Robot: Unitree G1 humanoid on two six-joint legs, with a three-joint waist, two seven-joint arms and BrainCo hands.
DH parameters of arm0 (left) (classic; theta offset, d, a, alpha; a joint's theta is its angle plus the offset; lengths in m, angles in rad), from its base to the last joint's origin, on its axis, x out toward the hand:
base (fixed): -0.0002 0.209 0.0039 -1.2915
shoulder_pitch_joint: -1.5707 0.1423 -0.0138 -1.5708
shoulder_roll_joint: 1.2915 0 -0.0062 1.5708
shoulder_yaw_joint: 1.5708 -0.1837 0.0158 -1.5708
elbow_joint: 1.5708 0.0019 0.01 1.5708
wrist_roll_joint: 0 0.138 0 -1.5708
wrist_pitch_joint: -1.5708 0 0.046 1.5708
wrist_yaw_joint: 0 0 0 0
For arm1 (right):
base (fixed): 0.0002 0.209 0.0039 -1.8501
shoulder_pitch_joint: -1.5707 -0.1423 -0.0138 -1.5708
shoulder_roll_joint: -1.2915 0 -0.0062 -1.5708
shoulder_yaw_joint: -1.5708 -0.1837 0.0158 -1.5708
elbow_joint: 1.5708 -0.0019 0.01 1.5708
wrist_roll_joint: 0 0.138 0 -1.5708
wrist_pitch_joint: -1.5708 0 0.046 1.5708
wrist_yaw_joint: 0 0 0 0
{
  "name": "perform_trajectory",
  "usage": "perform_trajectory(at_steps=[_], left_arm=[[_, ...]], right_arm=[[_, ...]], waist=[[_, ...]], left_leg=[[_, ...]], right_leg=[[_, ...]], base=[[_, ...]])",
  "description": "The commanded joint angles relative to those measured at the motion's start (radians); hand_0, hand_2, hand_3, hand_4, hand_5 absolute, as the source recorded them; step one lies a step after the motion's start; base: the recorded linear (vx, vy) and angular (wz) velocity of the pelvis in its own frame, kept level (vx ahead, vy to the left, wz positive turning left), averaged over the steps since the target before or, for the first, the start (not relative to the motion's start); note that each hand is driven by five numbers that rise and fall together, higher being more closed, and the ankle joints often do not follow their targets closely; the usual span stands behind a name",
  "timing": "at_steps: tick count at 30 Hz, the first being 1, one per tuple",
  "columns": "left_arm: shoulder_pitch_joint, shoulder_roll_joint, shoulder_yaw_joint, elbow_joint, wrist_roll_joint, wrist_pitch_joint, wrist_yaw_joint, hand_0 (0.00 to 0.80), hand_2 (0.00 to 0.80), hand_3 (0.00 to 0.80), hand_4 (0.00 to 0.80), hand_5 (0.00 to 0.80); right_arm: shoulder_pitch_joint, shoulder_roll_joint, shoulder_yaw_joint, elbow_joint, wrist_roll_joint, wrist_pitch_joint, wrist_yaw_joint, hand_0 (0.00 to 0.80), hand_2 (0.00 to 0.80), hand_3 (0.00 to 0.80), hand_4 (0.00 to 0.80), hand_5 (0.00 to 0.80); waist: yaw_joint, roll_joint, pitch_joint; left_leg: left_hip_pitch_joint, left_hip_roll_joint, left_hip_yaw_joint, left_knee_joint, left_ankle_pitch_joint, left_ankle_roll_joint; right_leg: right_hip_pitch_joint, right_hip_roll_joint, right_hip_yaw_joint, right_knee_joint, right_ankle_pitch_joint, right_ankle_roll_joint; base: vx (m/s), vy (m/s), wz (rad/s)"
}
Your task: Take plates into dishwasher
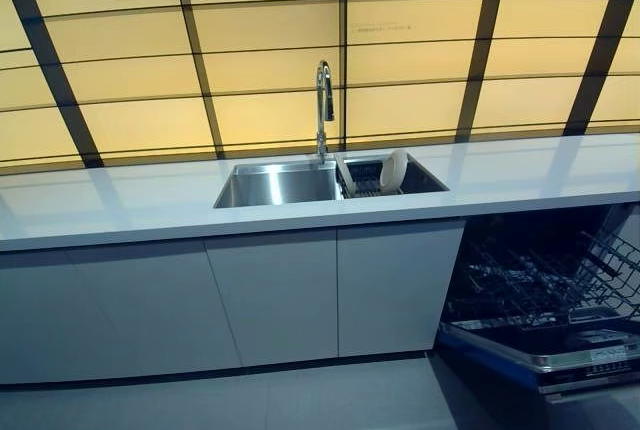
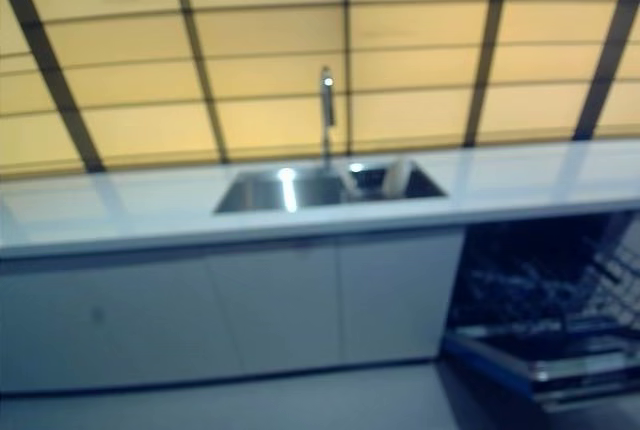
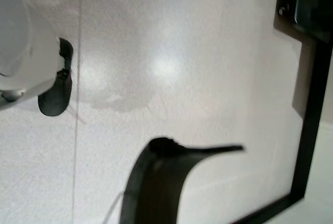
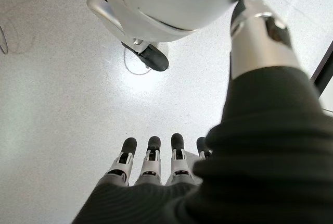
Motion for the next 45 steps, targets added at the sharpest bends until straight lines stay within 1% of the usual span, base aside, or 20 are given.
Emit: perform_trajectory(at_steps=[1, 3, 5, 8, 14, 27, 33, 36, 37, 38, 39, 40, 41, 42, 43, 44, 45], left_arm=[[-0.055, 0.0, 0.004, 0.029, -0.004, -0.01, 0.023, 0.0, 0.0, 0.0, 0.0, 0.0], [-0.053, 0.002, 0.004, 0.026, -0.013, -0.025, 0.029, 0.0, 0.0, 0.0, 0.0, 0.0], [-0.058, 0.001, 0.004, 0.022, -0.004, -0.008, 0.004, 0.0, 0.0, 0.0, 0.0, 0.0], [-0.057, -0.002, -0.001, 0.033, 0.0, -0.021, 0.013, 0.0, 0.0, 0.0, 0.0, 0.0], [-0.058, -0.003, 0.005, 0.048, 0.018, 0.006, 0.023, 0.0, 0.0, 0.0, 0.0, 0.0], [-0.073, -0.009, -0.003, 0.051, 0.019, 0.026, 0.03, 0.0, 0.0, 0.0, 0.0, 0.0], [-0.075, -0.004, 0.0, 0.053, 0.026, 0.031, 0.034, 0.0, 0.0, 0.0, 0.0, 0.0], [-0.075, -0.004, 0.0, 0.053, 0.026, 0.031, 0.034, 0.0, 0.0, 0.0, 0.0, 0.0], [-0.076, 0.001, 0.006, 0.048, 0.016, 0.011, 0.05, 0.0, 0.0, 0.0, 0.0, 0.0], [-0.08, 0.002, 0.011, 0.046, 0.011, -0.001, 0.06, 0.0, 0.0, 0.0, 0.0, 0.0], [-0.085, 0.002, 0.016, 0.044, 0.006, -0.014, 0.075, 0.0, 0.0, 0.0, 0.0, 0.0], [-0.092, 0.001, 0.025, 0.04, -0.021, -0.03, 0.104, 0.0, 0.0, 0.0, 0.0, 0.0], [-0.093, 0.002, 0.029, 0.033, -0.035, -0.04, 0.119, 0.0, 0.0, 0.0, 0.0, 0.0], [-0.093, 0.002, 0.036, 0.026, -0.034, -0.042, 0.125, 0.0, 0.0, 0.0, 0.0, 0.0], [-0.092, 0.001, 0.04, 0.025, -0.023, -0.043, 0.122, 0.0, 0.0, 0.0, 0.0, 0.0], [-0.089, 0.0, 0.043, 0.03, -0.012, -0.052, 0.117, 0.0, 0.0, 0.0, 0.0, 0.0], [-0.088, 0.0, 0.042, 0.031, -0.011, -0.054, 0.117, 0.0, 0.0, 0.0, 0.0, 0.0]], right_arm=[[-0.052, 0.001, 0.016, 0.035, -0.022, -0.018, -0.004, 0.0, 0.0, 0.0, 0.0, 0.0], [-0.054, 0.0, 0.019, 0.025, -0.023, -0.015, -0.004, 0.0, 0.0, 0.0, 0.0, 0.0], [-0.056, -0.006, 0.019, 0.023, -0.018, -0.02, 0.001, 0.0, 0.0, 0.0, 0.0, 0.0], [-0.06, -0.003, 0.021, 0.023, -0.021, -0.017, 0.0, 0.0, 0.0, 0.0, 0.0, 0.0], [-0.055, 0.008, 0.023, 0.029, -0.025, -0.011, 0.013, 0.0, 0.0, 0.0, 0.0, 0.0], [-0.07, 0.013, 0.027, 0.04, -0.028, 0.006, 0.009, 0.0, 0.0, 0.0, 0.0, 0.0], [-0.069, 0.015, 0.022, 0.041, -0.021, 0.012, 0.01, 0.0, 0.0, 0.0, 0.0, 0.0], [-0.069, 0.016, 0.022, 0.04, -0.021, 0.012, 0.01, 0.0, 0.0, 0.0, 0.0, 0.0], [-0.068, 0.014, 0.026, 0.034, 0.005, 0.011, 0.014, 0.0, 0.0, 0.0, 0.0, 0.0], [-0.072, 0.011, 0.027, 0.028, 0.014, 0.007, 0.016, 0.0, 0.0, 0.0, 0.0, 0.0], [-0.075, 0.008, 0.028, 0.023, 0.021, 0.003, 0.021, 0.0, 0.0, 0.0, 0.0, 0.0], [-0.078, 0.0, 0.035, 0.006, 0.001, -0.002, 0.038, 0.0, 0.0, 0.0, 0.0, 0.0], [-0.079, -0.004, 0.044, -0.001, -0.01, -0.002, 0.045, 0.0, 0.0, 0.0, 0.0, 0.0], [-0.08, -0.008, 0.048, 0.004, -0.012, -0.008, 0.054, 0.0, 0.0, 0.0, 0.0, 0.0], [-0.079, -0.009, 0.05, 0.01, -0.017, -0.018, 0.056, 0.0, 0.0, 0.0, 0.0, 0.0], [-0.081, -0.01, 0.049, 0.017, -0.031, -0.029, 0.057, 0.0, 0.0, 0.0, 0.0, 0.0], [-0.081, -0.011, 0.05, 0.018, -0.033, -0.03, 0.056, 0.0, 0.0, 0.0, 0.0, 0.0]], waist=[[0.019, -0.047, 0.057], [0.017, -0.048, 0.06], [0.019, -0.049, 0.064], [0.017, -0.049, 0.065], [0.016, -0.054, 0.056], [0.016, -0.059, 0.061], [0.013, -0.063, 0.063], [0.012, -0.064, 0.064], [0.013, -0.08, 0.076], [0.014, -0.091, 0.084], [0.015, -0.098, 0.094], [0.023, -0.105, 0.123], [0.032, -0.103, 0.144], [0.042, -0.097, 0.161], [0.049, -0.086, 0.171], [0.058, -0.075, 0.181], [0.063, -0.068, 0.184]], left_leg=[[-0.01, -0.186, 0.013, 0.0, -0.029, 0.133], [-0.011, -0.185, 0.016, 0.002, -0.029, 0.134], [-0.01, -0.185, 0.016, 0.003, -0.031, 0.134], [-0.008, -0.183, 0.016, 0.002, -0.032, 0.136], [0.006, -0.183, 0.016, -0.002, -0.035, 0.135], [0.01, -0.18, 0.02, 0.001, -0.039, 0.142], [0.016, -0.175, 0.008, 0.012, -0.045, 0.146], [0.016, -0.175, 0.007, 0.014, -0.046, 0.146], [-0.008, -0.168, -0.001, 0.12, -0.084, 0.145], [-0.033, -0.168, 0.013, 0.2, -0.112, 0.141], [-0.068, -0.17, 0.023, 0.279, -0.123, 0.135], [-0.162, -0.168, 0.047, 0.427, -0.077, 0.113], [-0.227, -0.157, 0.065, 0.469, -0.033, 0.099], [-0.265, -0.145, 0.086, 0.458, -0.007, 0.093], [-0.293, -0.128, 0.107, 0.409, 0.03, 0.082], [-0.317, -0.116, 0.111, 0.362, 0.084, 0.067], [-0.325, -0.11, 0.109, 0.336, 0.117, 0.057]], right_leg=[[0.025, 0.082, -0.023, 0.028, -0.075, -0.024], [0.022, 0.083, -0.019, 0.033, -0.076, -0.025], [0.022, 0.083, -0.023, 0.036, -0.077, -0.025], [0.02, 0.084, -0.019, 0.039, -0.077, -0.026], [0.035, 0.084, -0.017, 0.032, -0.077, -0.027], [0.03, 0.085, -0.012, 0.048, -0.082, -0.027], [0.028, 0.097, -0.001, 0.083, -0.107, -0.038], [0.028, 0.097, 0.0, 0.085, -0.108, -0.038], [0.018, 0.098, 0.002, 0.129, -0.135, -0.059], [0.012, 0.088, -0.003, 0.144, -0.142, -0.066], [0.006, 0.081, -0.006, 0.155, -0.147, -0.073], [0.007, 0.078, -0.013, 0.174, -0.152, -0.089], [0.012, 0.08, -0.012, 0.188, -0.157, -0.095], [0.022, 0.082, -0.008, 0.195, -0.161, -0.095], [0.032, 0.09, -0.006, 0.194, -0.16, -0.093], [0.047, 0.099, -0.001, 0.187, -0.16, -0.09], [0.057, 0.105, -0.002, 0.182, -0.16, -0.089]], base=[[0.0, 0.0, 0.0], [-0.021, 0.004, 0.01], [-0.018, 0.003, 0.0], [0.0, 0.0, 0.0], [0.013, -0.002, 0.0], [0.003, 0.0, 0.0], [0.024, -0.019, 0.0], [0.024, -0.033, 0.0], [0.071, -0.12, 0.03], [0.062, -0.13, 0.03], [-0.018, -0.055, 0.04], [-0.011, -0.029, 0.05], [0.037, 0.009, 0.16], [0.118, 0.057, 0.24], [0.21, 0.079, 0.23], [0.207, 0.062, 0.16], [0.355, 0.078, -0.05]])
